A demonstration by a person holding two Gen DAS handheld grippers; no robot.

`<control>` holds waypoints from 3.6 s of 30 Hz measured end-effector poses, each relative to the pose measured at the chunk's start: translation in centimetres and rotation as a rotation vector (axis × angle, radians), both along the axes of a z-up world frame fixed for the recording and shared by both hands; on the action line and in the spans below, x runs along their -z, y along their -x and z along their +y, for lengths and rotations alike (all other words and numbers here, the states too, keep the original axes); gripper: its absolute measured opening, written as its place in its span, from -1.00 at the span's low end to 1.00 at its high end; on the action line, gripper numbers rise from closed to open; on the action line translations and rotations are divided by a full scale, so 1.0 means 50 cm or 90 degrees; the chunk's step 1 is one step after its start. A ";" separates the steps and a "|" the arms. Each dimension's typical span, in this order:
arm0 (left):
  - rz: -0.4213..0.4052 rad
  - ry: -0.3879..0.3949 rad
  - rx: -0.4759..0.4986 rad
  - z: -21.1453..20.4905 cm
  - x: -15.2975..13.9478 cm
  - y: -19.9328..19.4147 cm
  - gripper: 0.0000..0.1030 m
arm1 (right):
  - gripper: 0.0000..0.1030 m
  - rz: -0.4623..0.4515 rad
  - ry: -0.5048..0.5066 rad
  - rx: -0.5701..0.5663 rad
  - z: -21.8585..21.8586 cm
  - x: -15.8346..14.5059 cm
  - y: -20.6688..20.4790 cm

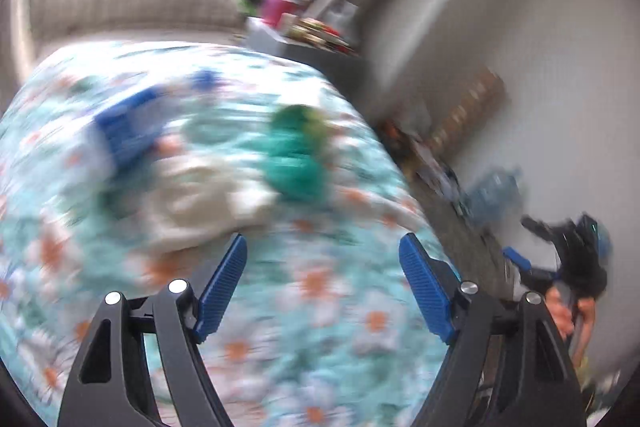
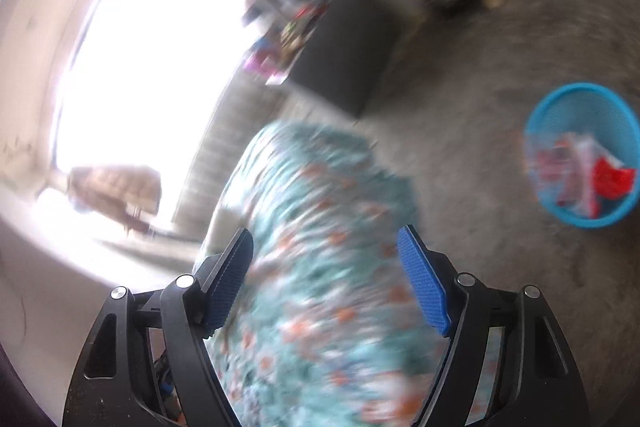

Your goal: Collect trash

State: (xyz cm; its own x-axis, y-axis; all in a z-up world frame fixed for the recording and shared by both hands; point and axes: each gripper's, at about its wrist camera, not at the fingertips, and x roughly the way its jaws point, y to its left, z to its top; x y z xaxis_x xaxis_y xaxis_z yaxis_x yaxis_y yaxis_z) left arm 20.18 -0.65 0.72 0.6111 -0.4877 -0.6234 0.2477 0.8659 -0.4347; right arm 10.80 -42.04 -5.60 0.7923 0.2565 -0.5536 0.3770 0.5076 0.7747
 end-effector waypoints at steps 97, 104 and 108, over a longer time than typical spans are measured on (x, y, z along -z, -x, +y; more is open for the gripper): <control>0.070 0.044 0.002 -0.011 0.037 -0.181 -0.61 | -0.27 0.101 0.076 -0.148 0.258 0.018 -0.024; 0.096 0.009 0.017 0.074 0.014 -0.021 -0.61 | -0.27 0.096 0.079 -0.156 0.268 0.014 -0.022; 0.131 -0.005 0.013 0.109 0.027 0.065 -0.58 | -0.27 0.089 0.087 -0.155 0.278 0.006 -0.017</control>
State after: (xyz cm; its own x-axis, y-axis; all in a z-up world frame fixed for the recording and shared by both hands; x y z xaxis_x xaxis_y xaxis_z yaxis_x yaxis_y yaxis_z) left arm 16.92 4.81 -0.62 0.4598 -0.4937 -0.7381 0.1721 0.8650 -0.4714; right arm 11.67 -28.16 -5.88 0.6310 0.3443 -0.6952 0.3297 0.6922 0.6420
